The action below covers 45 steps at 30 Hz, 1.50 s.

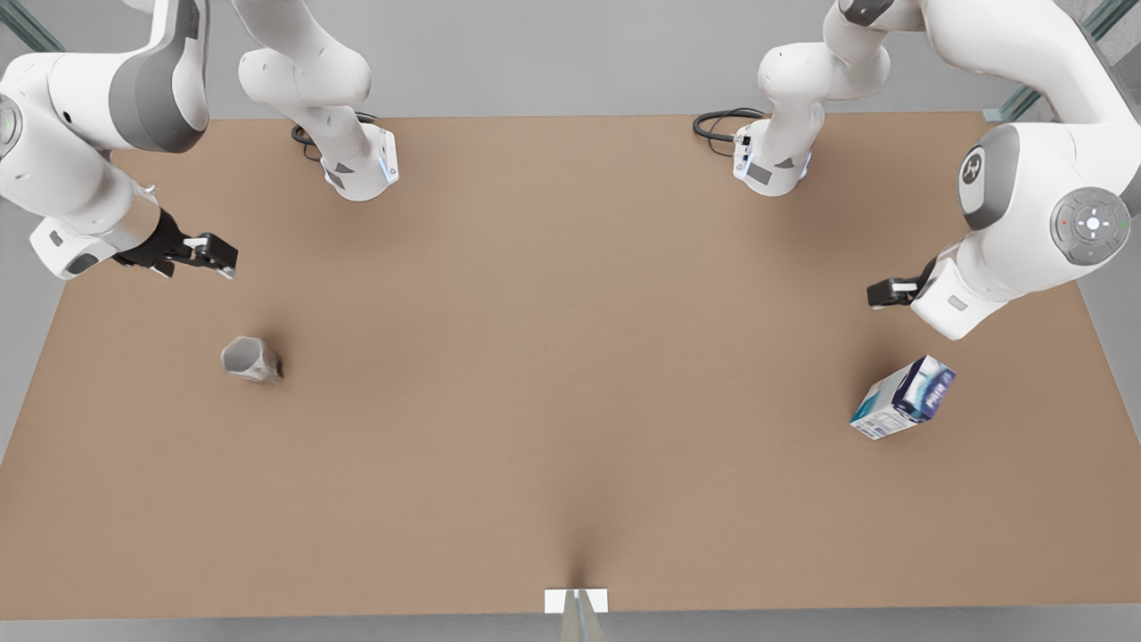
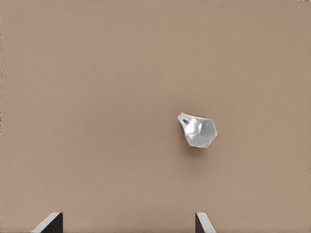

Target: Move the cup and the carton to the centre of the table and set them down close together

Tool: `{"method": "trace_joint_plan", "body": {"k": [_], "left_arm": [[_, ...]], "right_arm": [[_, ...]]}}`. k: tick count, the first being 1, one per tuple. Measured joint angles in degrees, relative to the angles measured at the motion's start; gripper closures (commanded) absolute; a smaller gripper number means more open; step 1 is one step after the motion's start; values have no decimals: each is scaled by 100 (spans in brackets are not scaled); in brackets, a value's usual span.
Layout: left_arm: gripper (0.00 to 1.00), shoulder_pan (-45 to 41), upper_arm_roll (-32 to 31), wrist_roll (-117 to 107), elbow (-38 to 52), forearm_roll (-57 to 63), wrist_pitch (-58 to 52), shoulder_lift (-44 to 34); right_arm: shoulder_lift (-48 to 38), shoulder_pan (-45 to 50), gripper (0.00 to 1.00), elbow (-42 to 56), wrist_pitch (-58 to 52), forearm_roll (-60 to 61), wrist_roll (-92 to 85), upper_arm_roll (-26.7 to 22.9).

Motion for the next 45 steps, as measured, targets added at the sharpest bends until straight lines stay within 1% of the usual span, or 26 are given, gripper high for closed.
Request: {"method": "trace_joint_plan", "body": {"k": [2, 6, 9, 11, 12, 13, 15, 17, 18, 20, 22, 25, 29, 36, 40, 42, 45], "left_arm": [[0, -7, -3, 0, 0, 0, 0, 1], [0, 133, 1, 18, -26, 1, 408, 117], [0, 324, 0, 340, -157, 1, 794, 227], [0, 512, 0, 1191, -158, 3, 1090, 375], [0, 628, 0, 1533, -158, 7, 1202, 469], [0, 731, 1, 1954, -285, 11, 1445, 527], [0, 805, 0, 2525, -589, 22, 1871, 523], [0, 815, 42, 2531, -893, 25, 2365, 522], [0, 828, 167, 2531, -1085, 26, 2581, 522], [0, 821, 216, 2531, -1192, 27, 2610, 522], [0, 834, 254, 2531, -1239, 21, 2619, 530], [0, 1011, 256, 3670, -1239, 15, 2619, 605], [0, 1053, 247, 3709, -1239, 19, 2654, 797], [0, 1069, 254, 3962, -1239, 15, 2685, 1052], [0, 1194, 255, 4126, -1239, 25, 2903, 1184], [0, 1229, 255, 4123, -1239, 26, 2956, 1276], [0, 1228, 255, 4122, -1239, 27, 2980, 1304]], "right_arm": [[13, -10, 0, 49, -22, 40, 11, 0], [67, 4, 0, 22, -328, 16, 22, 9], [627, 135, 0, 2, -478, 33, -13, 18], [878, 252, 0, -153, -81, 34, -34, 18], [886, 304, 0, -434, 187, 25, -17, 18], [907, 297, 0, -469, 230, 12, 1, 18], [930, 33, 0, -696, 478, -2, -25, 18], [1082, -478, 0, -751, 511, -14, -51, 13], [1163, -774, 0, -757, 544, -19, -36, 8], [1313, -909, 0, -775, 612, -58, -22, 8], [1308, -914, 0, -1112, 1039, -72, 14, 9], [1317, -913, 0, -1481, 1656, -72, 6, 9], [1582, -1177, 0, -1549, 2146, -64, -350, 9], [1773, -1373, 0, -1715, 2366, 34, -496, 9], [1853, -1430, 0, -1666, 2486, 42, -591, 9], [1857, -1761, 0, -1696, 2442, 213, -1187, 9], [2018, -2054, 0, -1789, 2467, 417, -1610, 8]]}}
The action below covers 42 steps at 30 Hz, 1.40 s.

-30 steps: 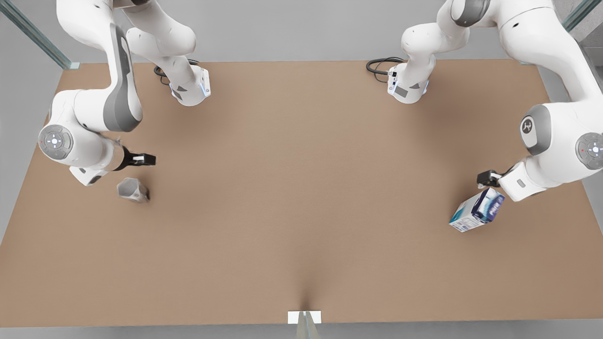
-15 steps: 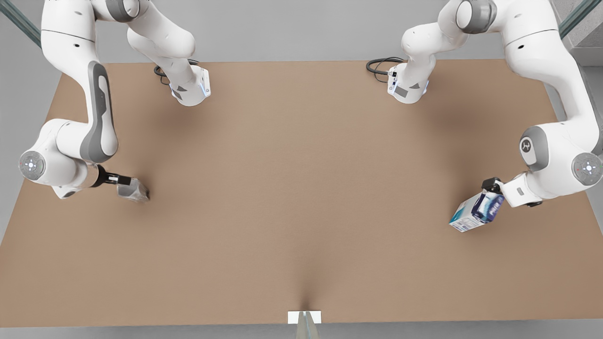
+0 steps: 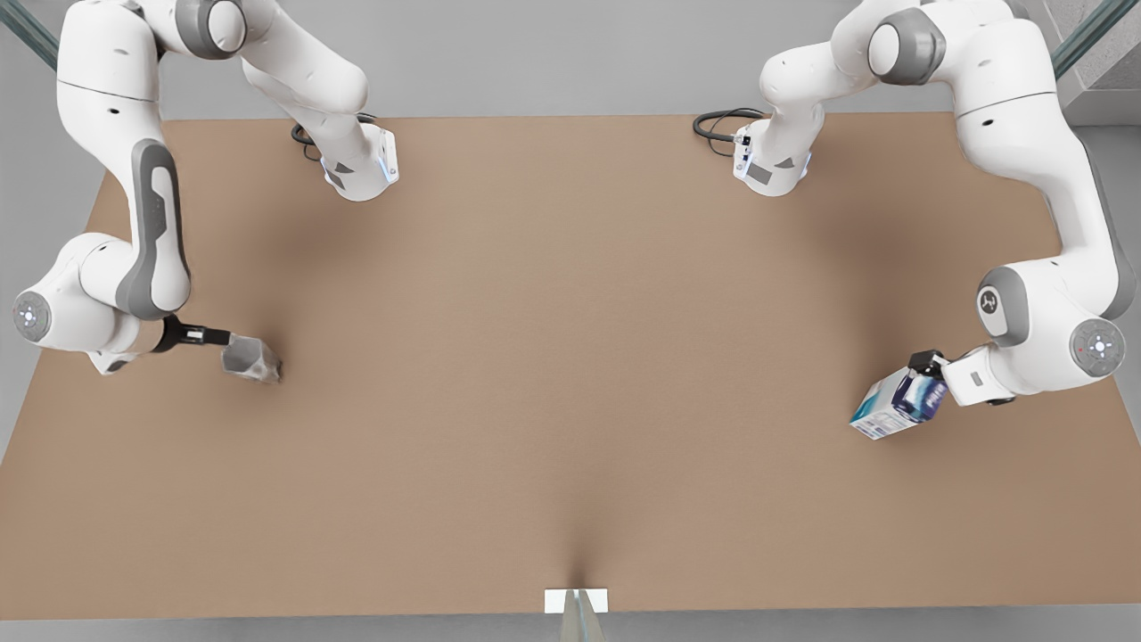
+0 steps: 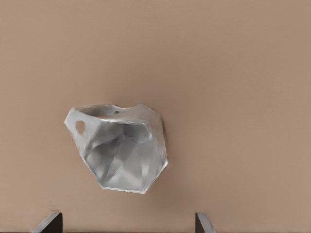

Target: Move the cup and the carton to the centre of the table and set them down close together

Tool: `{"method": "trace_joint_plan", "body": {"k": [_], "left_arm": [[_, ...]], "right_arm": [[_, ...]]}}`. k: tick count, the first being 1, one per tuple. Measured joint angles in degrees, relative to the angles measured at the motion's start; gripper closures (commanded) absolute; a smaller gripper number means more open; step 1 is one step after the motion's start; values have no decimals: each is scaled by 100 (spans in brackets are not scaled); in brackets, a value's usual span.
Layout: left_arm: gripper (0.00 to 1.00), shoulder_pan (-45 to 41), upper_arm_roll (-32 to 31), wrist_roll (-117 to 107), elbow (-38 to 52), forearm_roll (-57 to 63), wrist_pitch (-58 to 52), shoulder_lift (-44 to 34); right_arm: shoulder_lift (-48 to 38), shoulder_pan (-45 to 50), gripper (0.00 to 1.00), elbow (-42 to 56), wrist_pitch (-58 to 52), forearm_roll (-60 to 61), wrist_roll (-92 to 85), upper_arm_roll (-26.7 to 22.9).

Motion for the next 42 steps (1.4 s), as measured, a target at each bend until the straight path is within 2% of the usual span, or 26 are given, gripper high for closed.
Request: {"method": "trace_joint_plan", "body": {"k": [10, 29, 30, 31, 32, 42], "left_arm": [[0, 0, 24, 9, 0, 1, 52, 245], [0, -27, 35, -9, -1, 92, 39, 571], [0, -24, 35, -3, -2, 119, 36, 587], [0, -27, 36, 0, -7, 140, 35, 602], [0, -33, 35, 0, -6, 156, 35, 615], [0, -36, 41, -1, 0, 200, 17, 622]], "right_arm": [[516, 24, 0, 14, 905, 197, -11, 0], [1046, -152, 0, -314, 879, 145, -244, 0], [1047, -116, 18, -306, 897, 146, -240, 0], [1046, -103, 63, -305, 857, 144, -241, 0], [1046, -82, 79, -281, 826, 131, -224, 4], [1039, -6, 79, -79, 433, 181, -214, 18]]}}
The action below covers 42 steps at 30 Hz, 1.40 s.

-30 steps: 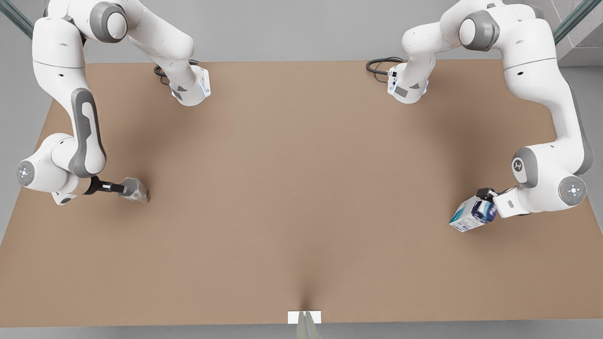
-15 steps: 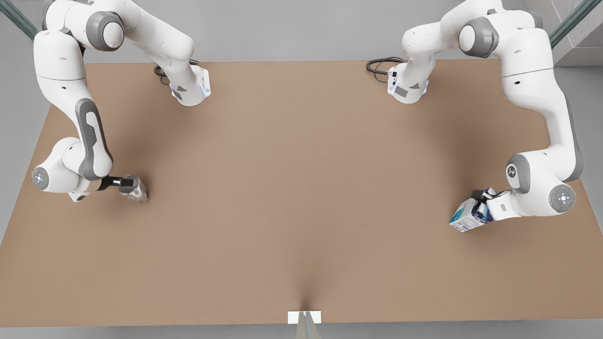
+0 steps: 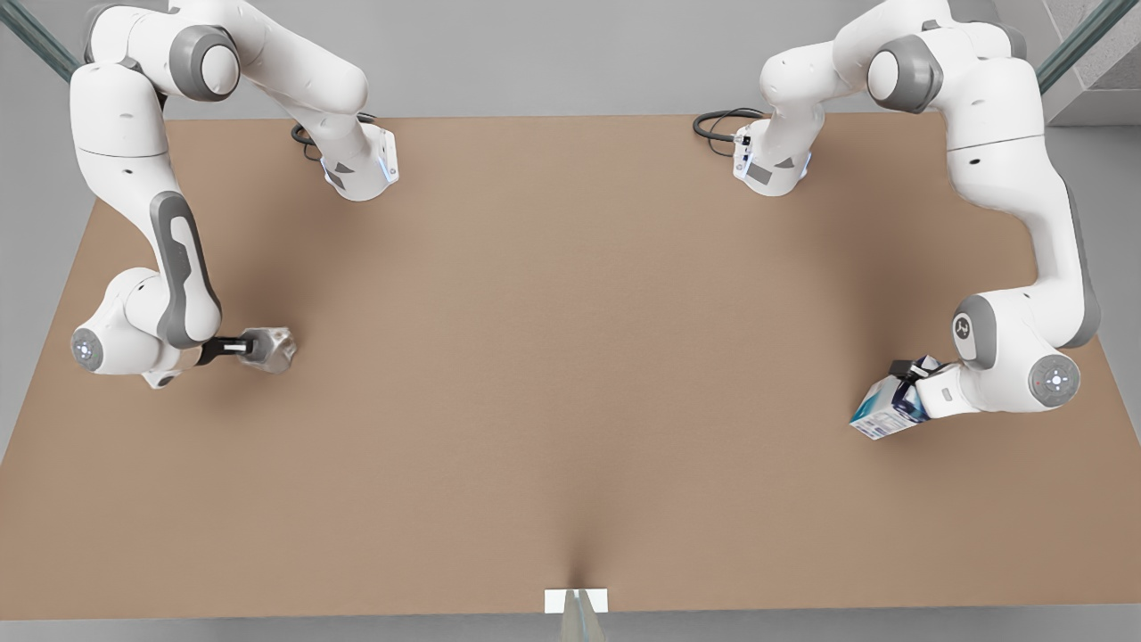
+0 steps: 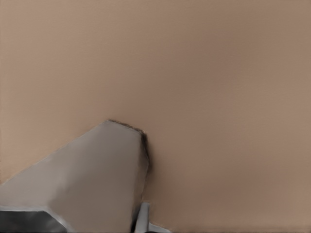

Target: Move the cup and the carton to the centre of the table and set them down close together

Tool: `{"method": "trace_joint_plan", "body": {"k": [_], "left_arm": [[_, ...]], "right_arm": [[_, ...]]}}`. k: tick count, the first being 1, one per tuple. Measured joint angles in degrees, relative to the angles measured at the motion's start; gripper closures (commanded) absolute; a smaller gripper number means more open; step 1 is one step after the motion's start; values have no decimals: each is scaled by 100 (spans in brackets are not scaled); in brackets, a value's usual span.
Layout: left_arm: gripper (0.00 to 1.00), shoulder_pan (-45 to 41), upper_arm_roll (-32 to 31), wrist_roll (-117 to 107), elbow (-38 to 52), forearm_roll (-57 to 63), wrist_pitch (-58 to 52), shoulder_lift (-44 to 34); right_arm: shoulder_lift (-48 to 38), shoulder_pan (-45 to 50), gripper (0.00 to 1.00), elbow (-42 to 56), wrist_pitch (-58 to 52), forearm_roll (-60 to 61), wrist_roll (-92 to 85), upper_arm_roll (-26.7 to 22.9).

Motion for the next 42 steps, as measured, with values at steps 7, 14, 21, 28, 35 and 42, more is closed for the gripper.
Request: {"method": "trace_joint_plan", "body": {"k": [7, 14, 21, 28, 35, 42], "left_arm": [[8, 1, 2, -1, -2, 3, -8, 2], [20, -1, -2, -19, 0, 23, -24, -6], [20, -11, 2, -61, 0, 49, -122, -24], [21, -26, 3, -78, 0, -5, -141, -86], [32, -25, 0, -95, -1, 77, -146, -69], [33, -34, 2, -238, 9, 47, -216, -120]], "right_arm": [[-7, 13, 79, 53, -128, 11, -10, 26], [-79, 330, 79, 566, -894, 33, -82, 35], [-115, 1825, 79, 1928, -1523, 195, -44, 36], [59, 3711, 79, 2792, -1433, 181, 1639, -8], [1344, 4741, 79, 4276, -890, 231, 4526, -11], [2962, 5309, 79, 5957, -488, 225, 6371, -286]]}}
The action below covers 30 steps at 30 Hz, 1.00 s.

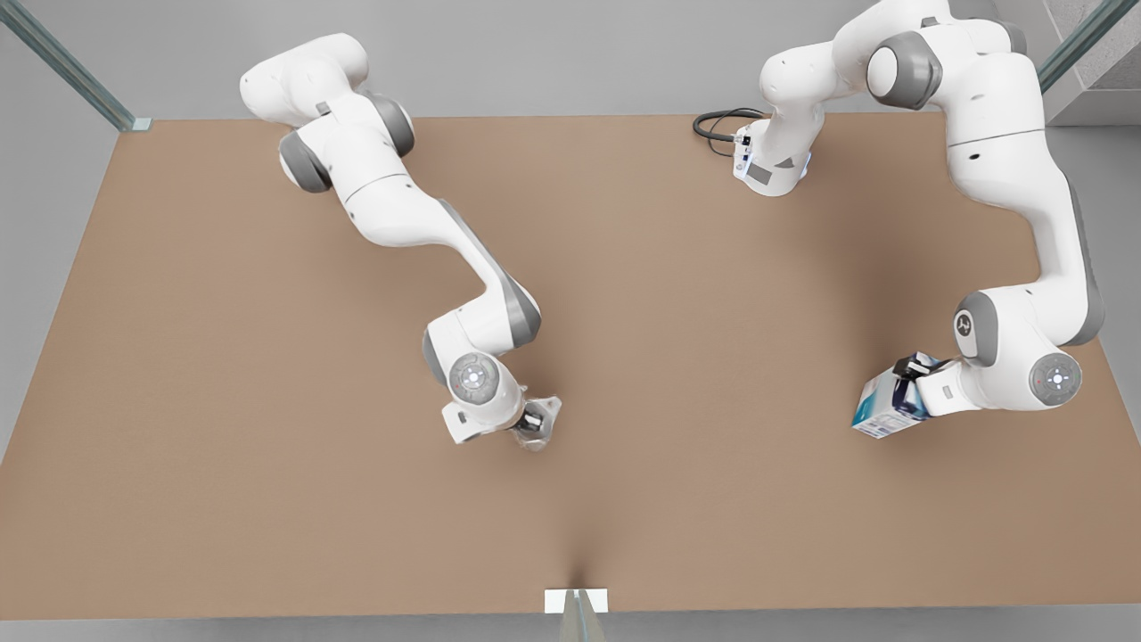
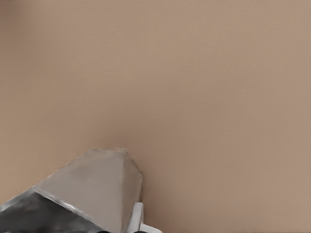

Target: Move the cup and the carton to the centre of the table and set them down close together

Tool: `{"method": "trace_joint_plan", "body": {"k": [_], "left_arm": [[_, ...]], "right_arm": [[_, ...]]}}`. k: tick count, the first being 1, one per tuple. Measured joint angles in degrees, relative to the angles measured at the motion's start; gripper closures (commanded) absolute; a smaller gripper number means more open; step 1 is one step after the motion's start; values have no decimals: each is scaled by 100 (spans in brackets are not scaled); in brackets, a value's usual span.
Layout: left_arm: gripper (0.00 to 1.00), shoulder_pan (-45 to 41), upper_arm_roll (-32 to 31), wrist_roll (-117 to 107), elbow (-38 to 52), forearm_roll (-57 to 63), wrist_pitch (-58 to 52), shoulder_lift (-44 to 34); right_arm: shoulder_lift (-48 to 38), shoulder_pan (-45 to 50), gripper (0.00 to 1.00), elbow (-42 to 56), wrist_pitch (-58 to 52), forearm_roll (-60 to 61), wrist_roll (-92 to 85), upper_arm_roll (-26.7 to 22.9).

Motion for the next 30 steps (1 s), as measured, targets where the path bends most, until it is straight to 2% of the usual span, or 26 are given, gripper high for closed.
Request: {"method": "trace_joint_plan", "body": {"k": [8, 14, 15, 16, 17, 18, 19, 20, 22, 30], "left_arm": [[33, -10, -1, -100, 18, -42, -71, -181], [33, -31, -104, -2014, 18, -341, -151, -423], [33, -12, -174, -2226, 18, -385, -151, -423], [33, -27, -311, -2587, 18, -419, -151, -426], [33, -39, -399, -2981, 18, -472, -151, -461], [33, -52, -604, -3357, 18, -515, -151, -468], [33, -43, -847, -3982, 18, -553, -244, -485], [33, -156, -1157, -4849, 33, -590, -318, -515], [33, -603, -1221, -5900, 119, -654, -328, -521], [33, -638, -1678, -6943, 159, -938, -337, -511]], "right_arm": [[491, -53, 79, 220, 503, 5, -12, 31], [590, -43, 79, 289, 512, 5, 5, 34], [590, -49, 73, 284, 512, 5, -11, 38], [590, -54, 59, 283, 508, -2, -9, 40], [590, -53, 50, 283, 504, -7, 1, 40], [590, -49, 46, 283, 504, -8, 2, 40], [590, -49, 29, 283, 495, -12, 3, 32], [594, -41, 0, 286, 500, -17, -19, 27], [616, -31, 0, 291, 503, -26, -38, 14], [616, -31, 0, 283, 659, -8, -33, 49]]}}
